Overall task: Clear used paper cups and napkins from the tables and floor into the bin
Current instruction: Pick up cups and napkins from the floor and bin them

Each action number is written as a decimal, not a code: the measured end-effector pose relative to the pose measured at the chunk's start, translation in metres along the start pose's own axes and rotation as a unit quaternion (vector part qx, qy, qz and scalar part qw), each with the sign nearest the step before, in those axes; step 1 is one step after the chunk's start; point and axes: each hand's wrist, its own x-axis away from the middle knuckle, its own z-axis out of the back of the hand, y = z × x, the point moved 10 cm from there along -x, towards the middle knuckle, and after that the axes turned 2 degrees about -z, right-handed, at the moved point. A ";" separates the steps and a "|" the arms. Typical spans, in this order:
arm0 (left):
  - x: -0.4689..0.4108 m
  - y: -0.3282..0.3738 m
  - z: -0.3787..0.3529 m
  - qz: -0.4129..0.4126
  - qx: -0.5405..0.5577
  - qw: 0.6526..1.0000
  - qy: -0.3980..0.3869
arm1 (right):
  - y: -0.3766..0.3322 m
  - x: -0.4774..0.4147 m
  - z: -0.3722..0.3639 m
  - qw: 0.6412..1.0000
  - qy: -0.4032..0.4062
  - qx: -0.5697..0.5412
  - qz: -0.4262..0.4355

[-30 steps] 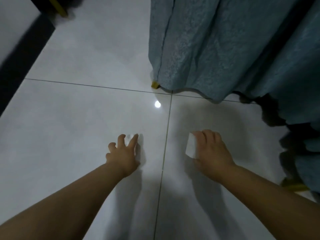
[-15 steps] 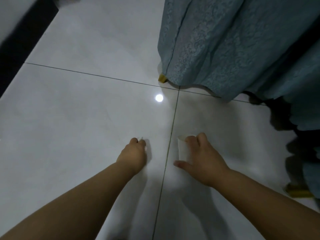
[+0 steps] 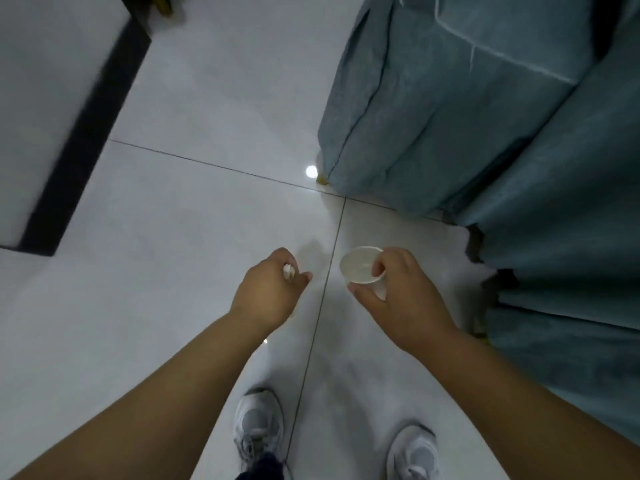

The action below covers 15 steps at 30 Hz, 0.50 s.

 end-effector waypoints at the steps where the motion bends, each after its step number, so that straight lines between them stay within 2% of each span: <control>1: 0.014 0.012 0.020 0.005 0.033 0.999 0.008 | -0.015 0.009 0.019 1.000 0.005 -0.011 -0.007; 10: 0.138 0.130 0.210 -0.020 0.161 0.986 0.030 | -0.170 0.096 0.165 0.989 0.036 -0.125 -0.063; 15: 0.179 0.182 0.300 -0.035 0.234 0.971 0.021 | -0.251 0.122 0.229 0.975 0.084 -0.193 -0.074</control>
